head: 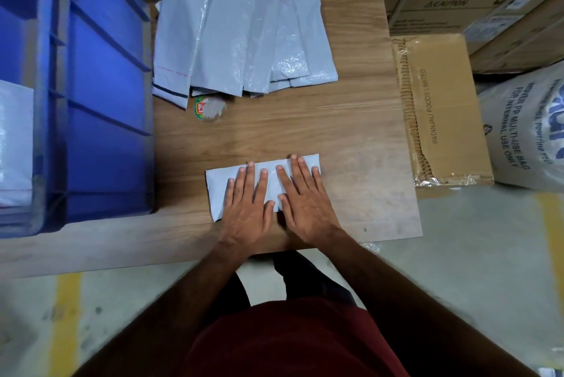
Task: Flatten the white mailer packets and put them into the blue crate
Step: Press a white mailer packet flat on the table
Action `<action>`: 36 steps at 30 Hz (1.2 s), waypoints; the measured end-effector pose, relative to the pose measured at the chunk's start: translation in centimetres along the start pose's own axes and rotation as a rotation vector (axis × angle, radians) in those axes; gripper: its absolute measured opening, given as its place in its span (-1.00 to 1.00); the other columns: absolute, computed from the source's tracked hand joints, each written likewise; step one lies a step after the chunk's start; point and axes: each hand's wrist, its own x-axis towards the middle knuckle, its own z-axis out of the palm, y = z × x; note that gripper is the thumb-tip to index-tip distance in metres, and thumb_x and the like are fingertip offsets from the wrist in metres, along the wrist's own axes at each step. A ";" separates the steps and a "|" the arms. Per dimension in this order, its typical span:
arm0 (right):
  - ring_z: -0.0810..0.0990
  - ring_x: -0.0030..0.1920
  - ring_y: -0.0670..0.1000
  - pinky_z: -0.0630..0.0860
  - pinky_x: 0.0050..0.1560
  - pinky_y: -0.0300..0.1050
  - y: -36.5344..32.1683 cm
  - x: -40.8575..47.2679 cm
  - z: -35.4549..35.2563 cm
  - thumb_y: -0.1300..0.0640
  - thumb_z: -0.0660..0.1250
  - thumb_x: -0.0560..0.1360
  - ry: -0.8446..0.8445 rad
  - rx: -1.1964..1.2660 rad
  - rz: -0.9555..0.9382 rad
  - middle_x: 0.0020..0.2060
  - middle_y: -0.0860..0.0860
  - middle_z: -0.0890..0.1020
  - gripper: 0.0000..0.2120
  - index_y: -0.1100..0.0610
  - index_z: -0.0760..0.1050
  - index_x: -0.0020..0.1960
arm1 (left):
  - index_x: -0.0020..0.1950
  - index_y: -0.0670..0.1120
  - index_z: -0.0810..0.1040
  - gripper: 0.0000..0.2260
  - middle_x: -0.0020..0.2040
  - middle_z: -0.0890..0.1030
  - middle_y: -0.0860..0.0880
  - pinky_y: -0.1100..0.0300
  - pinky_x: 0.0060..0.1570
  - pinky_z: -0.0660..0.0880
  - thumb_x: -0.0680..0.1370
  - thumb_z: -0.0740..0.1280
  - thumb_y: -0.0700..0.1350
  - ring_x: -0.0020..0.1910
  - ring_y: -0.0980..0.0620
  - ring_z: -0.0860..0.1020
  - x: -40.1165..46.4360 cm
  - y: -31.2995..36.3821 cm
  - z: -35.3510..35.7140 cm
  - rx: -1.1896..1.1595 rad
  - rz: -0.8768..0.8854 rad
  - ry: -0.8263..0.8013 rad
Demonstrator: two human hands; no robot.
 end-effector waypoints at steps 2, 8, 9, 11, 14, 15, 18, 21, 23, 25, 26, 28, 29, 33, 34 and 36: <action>-0.14 0.65 0.12 -0.03 0.61 0.21 -0.1 0.2 0.4 -0.03 -0.02 0.69 -0.010 -0.017 0.017 0.65 0.16 -0.06 -0.41 0.12 -0.03 0.67 | 0.63 -0.13 0.20 -0.41 0.63 0.15 -0.21 -0.15 0.53 0.11 0.63 0.05 0.08 0.61 -0.20 0.15 0.1 -0.3 0.4 0.006 0.022 -0.028; -0.12 0.65 0.13 -0.03 0.60 0.21 -1.1 0.3 -0.1 0.01 0.03 0.66 0.000 0.008 0.052 0.64 0.18 -0.02 -0.40 0.13 0.02 0.66 | 0.63 -0.16 0.20 -0.43 0.63 0.17 -0.20 -0.12 0.54 0.10 0.65 0.05 0.04 0.61 -0.18 0.17 0.2 -0.9 -0.4 -0.035 0.035 0.004; -0.10 0.65 0.14 -0.04 0.60 0.21 -1.5 0.4 -0.3 0.03 0.05 0.66 0.017 0.024 0.043 0.64 0.19 0.00 -0.40 0.14 0.04 0.66 | 0.63 -0.17 0.20 -0.44 0.63 0.17 -0.21 -0.15 0.55 0.10 0.65 0.05 0.02 0.61 -0.19 0.16 0.0 -1.3 -0.6 -0.033 0.018 0.022; -0.08 0.65 0.16 -0.06 0.61 0.19 -2.3 0.7 -0.3 0.05 0.06 0.66 0.038 0.035 -0.020 0.64 0.21 0.02 -0.41 0.15 0.07 0.65 | 0.63 -0.19 0.19 -0.43 0.63 0.15 -0.23 -0.19 0.55 0.09 0.64 0.05 0.00 0.62 -0.21 0.13 -0.4 -2.1 -0.6 -0.018 -0.050 0.036; -0.09 0.65 0.15 -0.06 0.61 0.20 -3.0 1.3 0.4 0.09 0.12 0.62 -0.013 0.007 -0.076 0.64 0.20 -0.02 -0.36 0.13 0.04 0.66 | 0.64 -0.13 0.16 -0.42 0.65 0.10 -0.17 -0.20 0.56 0.10 0.64 0.00 0.05 0.63 -0.17 0.08 -0.9 -3.0 -0.1 -0.003 -0.094 -0.039; -0.10 0.65 0.15 -0.05 0.61 0.20 -3.1 1.4 0.6 0.09 0.12 0.60 -0.024 -0.001 -0.069 0.64 0.20 -0.03 -0.34 0.12 0.03 0.66 | 0.65 -0.12 0.13 -0.41 0.66 0.08 -0.15 -0.18 0.56 0.10 0.64 -0.02 0.07 0.64 -0.15 0.06 -1.0 -3.1 0.1 -0.008 -0.089 -0.060; -0.09 0.65 0.14 -0.03 0.60 0.21 -2.9 1.7 1.1 0.09 0.10 0.59 -0.043 -0.024 -0.067 0.64 0.19 -0.03 -0.34 0.12 0.02 0.66 | 0.66 -0.11 0.08 -0.41 0.67 0.04 -0.13 -0.15 0.57 0.08 0.65 -0.04 0.07 0.64 -0.13 0.02 -0.9 -3.3 0.2 -0.027 -0.075 -0.074; -0.10 0.65 0.13 -0.02 0.60 0.20 -3.1 1.6 1.0 0.06 0.07 0.57 -0.072 -0.031 -0.051 0.64 0.18 -0.05 -0.32 0.12 0.01 0.66 | 0.67 -0.11 0.07 -0.41 0.67 0.03 -0.13 -0.14 0.57 0.08 0.66 -0.05 0.08 0.64 -0.13 0.01 -1.0 -3.5 -0.1 -0.041 -0.055 -0.082; -0.11 0.65 0.14 -0.04 0.60 0.20 -3.6 1.8 0.6 0.05 0.02 0.58 -0.084 -0.031 -0.025 0.64 0.18 -0.06 -0.33 0.12 0.01 0.66 | 0.66 -0.14 0.06 -0.42 0.66 0.03 -0.17 -0.13 0.57 0.08 0.67 -0.05 0.08 0.64 -0.14 0.01 -1.0 -3.9 -0.4 -0.056 -0.032 -0.074; -0.10 0.65 0.16 -0.05 0.60 0.21 -4.2 2.0 0.2 0.04 0.03 0.59 -0.078 -0.027 -0.050 0.64 0.20 -0.04 -0.34 0.14 0.04 0.66 | 0.64 -0.21 0.11 -0.41 0.64 0.08 -0.26 -0.14 0.56 0.09 0.66 0.00 0.05 0.63 -0.20 0.06 -1.2 -4.5 -0.5 -0.061 -0.069 -0.029; -0.10 0.65 0.17 -0.06 0.61 0.21 -4.7 2.2 0.1 0.03 0.04 0.58 -0.079 -0.034 -0.082 0.64 0.21 -0.03 -0.34 0.14 0.05 0.66 | 0.63 -0.25 0.13 -0.40 0.63 0.10 -0.29 -0.15 0.56 0.10 0.65 0.02 0.04 0.62 -0.22 0.09 -1.3 -4.9 -0.4 -0.066 -0.113 -0.003; -0.10 0.65 0.16 -0.07 0.61 0.20 -5.6 2.4 0.6 0.03 0.08 0.56 -0.099 -0.049 -0.127 0.64 0.20 -0.03 -0.32 0.12 0.06 0.66 | 0.63 -0.25 0.11 -0.39 0.63 0.07 -0.30 -0.17 0.56 0.10 0.65 0.02 0.05 0.62 -0.23 0.07 -1.7 -5.8 0.0 -0.092 -0.164 -0.008; -0.10 0.65 0.16 -0.06 0.61 0.20 -5.9 2.5 0.9 0.03 0.10 0.55 -0.104 -0.052 -0.129 0.64 0.19 -0.03 -0.31 0.11 0.06 0.66 | 0.64 -0.23 0.09 -0.38 0.64 0.03 -0.29 -0.16 0.57 0.08 0.65 0.00 0.07 0.63 -0.22 0.04 -1.9 -6.2 0.2 -0.104 -0.155 -0.034; -0.15 0.65 0.13 -0.07 0.62 0.17 -6.2 2.5 1.5 0.05 0.15 0.56 -0.154 -0.076 -0.094 0.65 0.15 -0.08 -0.28 0.09 0.00 0.67 | 0.66 -0.18 0.04 -0.37 0.65 -0.01 -0.24 -0.14 0.58 0.06 0.65 -0.03 0.11 0.64 -0.19 0.01 -2.0 -6.5 0.5 -0.068 -0.134 -0.100; -0.15 0.65 0.12 -0.07 0.62 0.16 -6.2 2.5 1.4 0.05 0.14 0.57 -0.164 -0.078 -0.095 0.65 0.15 -0.09 -0.29 0.10 -0.01 0.67 | 0.66 -0.18 0.06 -0.37 0.65 0.01 -0.24 -0.16 0.57 0.08 0.65 -0.02 0.11 0.64 -0.19 0.03 -1.9 -6.3 0.3 -0.059 -0.148 -0.101; -0.15 0.65 0.12 -0.05 0.61 0.17 -6.2 2.7 1.0 0.04 0.06 0.59 -0.177 -0.066 -0.104 0.65 0.15 -0.09 -0.33 0.10 -0.01 0.67 | 0.64 -0.20 0.10 -0.37 0.64 0.05 -0.26 -0.19 0.55 0.10 0.64 0.00 0.10 0.63 -0.21 0.06 -1.8 -6.1 -0.5 -0.046 -0.143 -0.084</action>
